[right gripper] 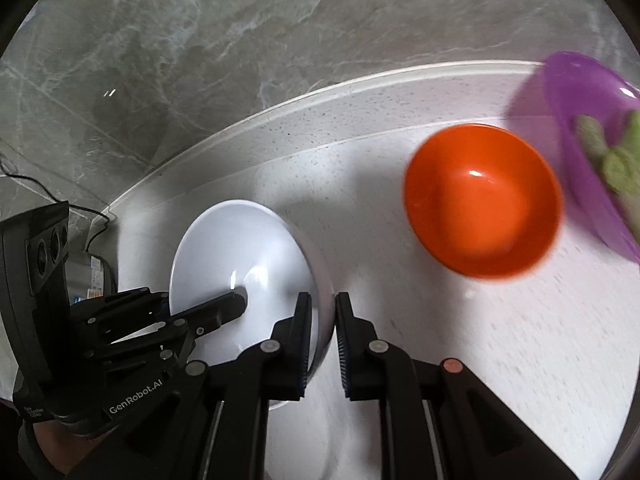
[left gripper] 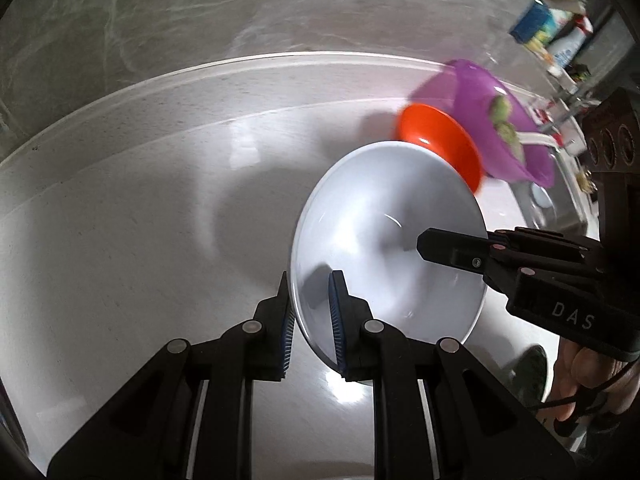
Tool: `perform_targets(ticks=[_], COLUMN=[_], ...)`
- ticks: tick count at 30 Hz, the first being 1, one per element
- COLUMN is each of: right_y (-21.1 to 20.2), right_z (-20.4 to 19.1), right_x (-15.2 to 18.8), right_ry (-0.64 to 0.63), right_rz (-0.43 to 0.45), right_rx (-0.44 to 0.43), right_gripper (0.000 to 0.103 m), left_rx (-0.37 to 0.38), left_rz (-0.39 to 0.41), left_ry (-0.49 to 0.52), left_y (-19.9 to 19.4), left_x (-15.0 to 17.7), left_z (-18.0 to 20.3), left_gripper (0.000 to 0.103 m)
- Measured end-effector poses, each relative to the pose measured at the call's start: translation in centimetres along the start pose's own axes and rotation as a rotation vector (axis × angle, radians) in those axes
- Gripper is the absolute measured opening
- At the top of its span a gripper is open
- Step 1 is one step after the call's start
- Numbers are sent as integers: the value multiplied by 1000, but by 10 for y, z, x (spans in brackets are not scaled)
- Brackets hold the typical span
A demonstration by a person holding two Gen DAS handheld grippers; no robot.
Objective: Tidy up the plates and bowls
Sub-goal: 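Lower the small white bowl with both grippers into the green bowl and open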
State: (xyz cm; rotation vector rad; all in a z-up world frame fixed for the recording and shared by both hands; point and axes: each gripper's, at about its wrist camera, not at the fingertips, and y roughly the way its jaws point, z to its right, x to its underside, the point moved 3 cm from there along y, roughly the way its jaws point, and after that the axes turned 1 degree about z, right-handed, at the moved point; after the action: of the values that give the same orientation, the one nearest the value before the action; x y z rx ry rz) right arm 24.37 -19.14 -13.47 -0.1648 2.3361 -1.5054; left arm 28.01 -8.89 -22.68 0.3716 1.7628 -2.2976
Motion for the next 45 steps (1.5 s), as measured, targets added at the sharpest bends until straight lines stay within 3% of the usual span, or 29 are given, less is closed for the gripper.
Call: perform_targets(ticks=[10,16,21,31,37,45], right_y=[-78,-118,-125,-109,-107,-100], right_z=[33,65,91,114,111,93], right_x=[71,129,173,204,199,200], right_ry=[48,112,179,224,195,45], right_rz=[44,43,13,-37,-41,-64], right_rx=[17,46,65,78,104,243], right_gripper=[14,14,14,14,13,13], left_rx=[94,122,114,65,58,58], left_rz=[-6,-61,-134,-200,-208,-217], left_ry=[101,191,265,339,333,320], left_y=[-31,-23,-2,24,41,45], left_x=[60,115,156,191,180,176], left_z=[103,168,204,216,218,219], left_gripper=[15,15,15,15,15,15])
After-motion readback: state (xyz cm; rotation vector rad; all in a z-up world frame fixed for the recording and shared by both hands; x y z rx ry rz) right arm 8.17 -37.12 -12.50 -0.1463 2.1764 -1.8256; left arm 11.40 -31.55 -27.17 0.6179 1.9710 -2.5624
